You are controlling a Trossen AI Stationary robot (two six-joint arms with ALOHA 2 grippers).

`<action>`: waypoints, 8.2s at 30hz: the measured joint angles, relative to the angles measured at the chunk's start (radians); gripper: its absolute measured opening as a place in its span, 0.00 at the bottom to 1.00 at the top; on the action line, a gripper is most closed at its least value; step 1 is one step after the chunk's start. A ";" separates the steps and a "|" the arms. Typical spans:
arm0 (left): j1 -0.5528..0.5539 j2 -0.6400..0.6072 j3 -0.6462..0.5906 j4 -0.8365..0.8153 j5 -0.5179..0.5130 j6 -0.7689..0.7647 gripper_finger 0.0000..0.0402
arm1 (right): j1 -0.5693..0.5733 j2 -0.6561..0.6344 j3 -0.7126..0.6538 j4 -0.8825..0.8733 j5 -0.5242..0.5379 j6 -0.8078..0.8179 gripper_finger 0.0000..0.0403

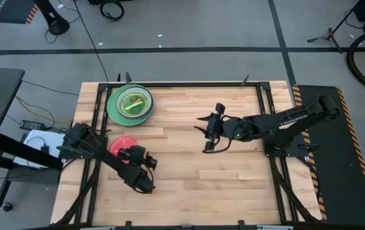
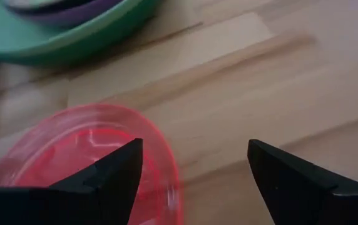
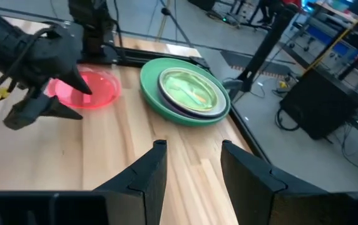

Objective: Stack plastic plates
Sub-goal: Stack the pink plate on top of the light green plate, then adjust the stacked plates

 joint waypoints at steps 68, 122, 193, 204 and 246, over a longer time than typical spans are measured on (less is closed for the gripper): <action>0.454 -0.293 0.163 -0.231 -0.162 0.799 0.00 | 0.208 0.008 -0.347 -0.051 0.034 0.523 0.39; 0.995 -0.289 -0.264 0.737 -0.007 1.488 0.36 | 0.205 0.009 -0.347 0.049 -0.102 0.446 0.39; 1.069 -0.432 -0.275 0.905 0.440 1.485 0.47 | 0.233 0.009 -0.347 0.057 -0.178 0.493 0.39; 1.068 -0.426 -0.274 0.802 0.372 1.568 0.50 | 0.188 0.009 -0.347 0.071 -0.151 0.434 0.39; 1.012 -0.293 -0.162 0.680 0.171 1.408 0.50 | 0.184 0.009 -0.347 0.067 -0.152 0.419 0.39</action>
